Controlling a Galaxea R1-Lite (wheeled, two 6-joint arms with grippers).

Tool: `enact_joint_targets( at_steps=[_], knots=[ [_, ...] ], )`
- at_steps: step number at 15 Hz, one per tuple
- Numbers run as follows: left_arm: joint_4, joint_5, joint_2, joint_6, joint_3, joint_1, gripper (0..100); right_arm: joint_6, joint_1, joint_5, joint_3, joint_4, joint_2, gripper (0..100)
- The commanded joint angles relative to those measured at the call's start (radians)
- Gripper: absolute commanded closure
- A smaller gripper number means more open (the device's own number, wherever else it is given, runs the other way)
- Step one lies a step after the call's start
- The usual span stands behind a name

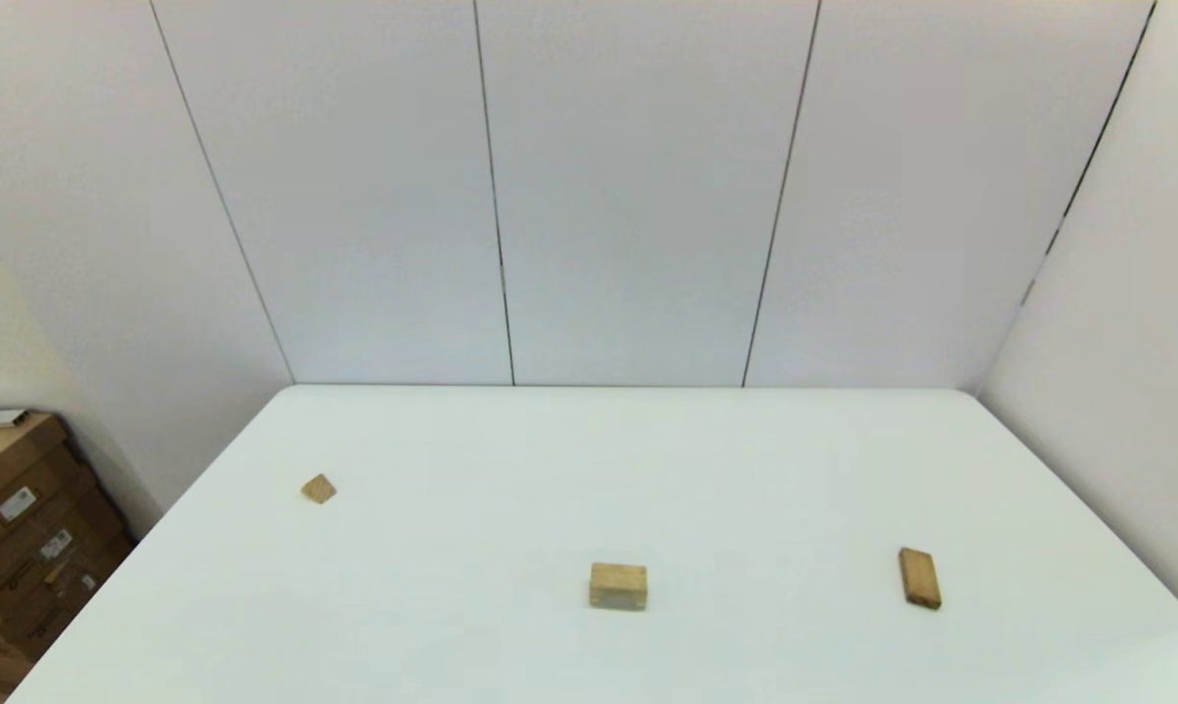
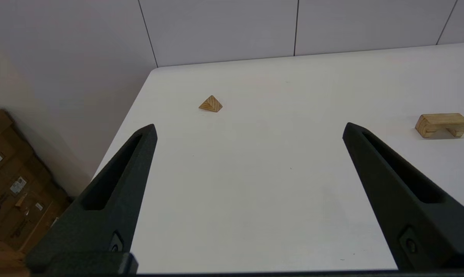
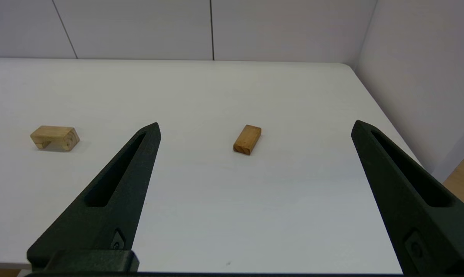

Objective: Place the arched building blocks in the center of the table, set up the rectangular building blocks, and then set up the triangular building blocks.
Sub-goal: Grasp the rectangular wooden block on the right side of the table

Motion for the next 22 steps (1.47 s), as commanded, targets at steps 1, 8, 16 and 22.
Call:
enact_joint_targets(
  at_steps=[1,8,16,22],
  knots=[
    [0.0,0.0,0.001,0.0,0.0,0.0,0,0.011,-0.001,-0.003,-0.04,0.005,0.092,0],
    [0.0,0.0,0.001,0.0,0.0,0.0,0,-0.072,-0.07,0.008,-0.462,-0.006,0.854,0],
    [0.0,0.0,0.001,0.0,0.0,0.0,0,-0.119,-0.083,0.008,-0.785,0.006,1.613,0],
    [0.0,0.0,0.001,0.0,0.0,0.0,0,-0.009,-0.033,-0.009,-1.046,0.331,1.916,0]
  ],
)
